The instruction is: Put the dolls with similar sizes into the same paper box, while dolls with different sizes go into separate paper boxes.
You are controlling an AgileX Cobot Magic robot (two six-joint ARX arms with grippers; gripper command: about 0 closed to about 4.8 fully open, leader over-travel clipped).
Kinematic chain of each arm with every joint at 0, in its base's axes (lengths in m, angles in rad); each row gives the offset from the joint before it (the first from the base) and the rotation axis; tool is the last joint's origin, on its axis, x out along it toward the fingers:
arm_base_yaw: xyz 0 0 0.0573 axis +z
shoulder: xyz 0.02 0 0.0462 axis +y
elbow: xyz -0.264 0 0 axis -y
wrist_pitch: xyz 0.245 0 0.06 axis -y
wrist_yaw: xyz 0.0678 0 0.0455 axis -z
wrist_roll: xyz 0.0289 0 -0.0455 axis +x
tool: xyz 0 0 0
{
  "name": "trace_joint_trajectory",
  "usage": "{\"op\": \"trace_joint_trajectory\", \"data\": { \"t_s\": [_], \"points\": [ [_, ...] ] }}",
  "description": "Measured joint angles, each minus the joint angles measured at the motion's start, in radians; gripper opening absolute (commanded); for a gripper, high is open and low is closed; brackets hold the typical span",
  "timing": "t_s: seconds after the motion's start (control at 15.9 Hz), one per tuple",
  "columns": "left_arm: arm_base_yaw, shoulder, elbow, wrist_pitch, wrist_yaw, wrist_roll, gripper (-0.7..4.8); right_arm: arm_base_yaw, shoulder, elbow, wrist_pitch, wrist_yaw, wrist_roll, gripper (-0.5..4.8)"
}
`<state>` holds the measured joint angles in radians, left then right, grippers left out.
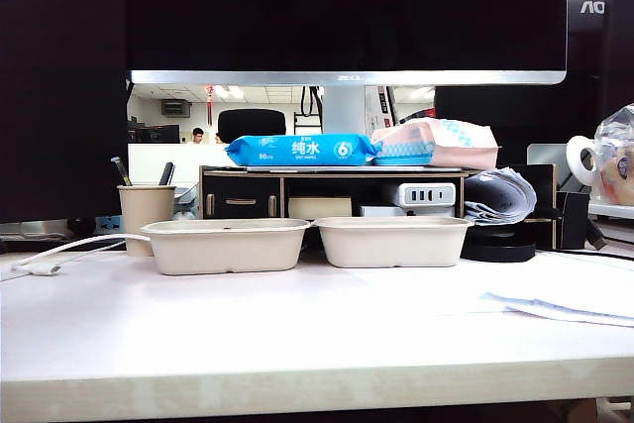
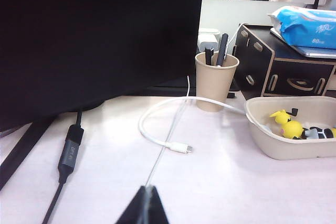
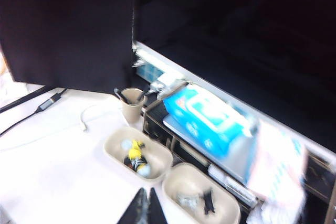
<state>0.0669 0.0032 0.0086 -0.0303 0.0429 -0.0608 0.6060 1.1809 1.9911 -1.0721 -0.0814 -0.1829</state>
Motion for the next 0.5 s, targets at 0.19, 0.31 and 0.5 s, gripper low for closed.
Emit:
{"op": "trace_joint_trajectory", "data": {
  "t_s": [0.19, 0.31, 0.5],
  "points": [
    [0.000, 0.000, 0.000, 0.000, 0.000, 0.000, -0.05, 0.000, -0.191, -0.171, -0.023, 0.003, 0.034, -0.06],
    [0.000, 0.000, 0.000, 0.000, 0.000, 0.000, -0.05, 0.000, -0.251, -0.185, -0.095, 0.002, 0.036, -0.06],
    [0.000, 0.000, 0.000, 0.000, 0.000, 0.000, -0.05, 0.000, -0.360, -0.185, -0.184, 0.002, 0.037, -0.06]
  ]
}}
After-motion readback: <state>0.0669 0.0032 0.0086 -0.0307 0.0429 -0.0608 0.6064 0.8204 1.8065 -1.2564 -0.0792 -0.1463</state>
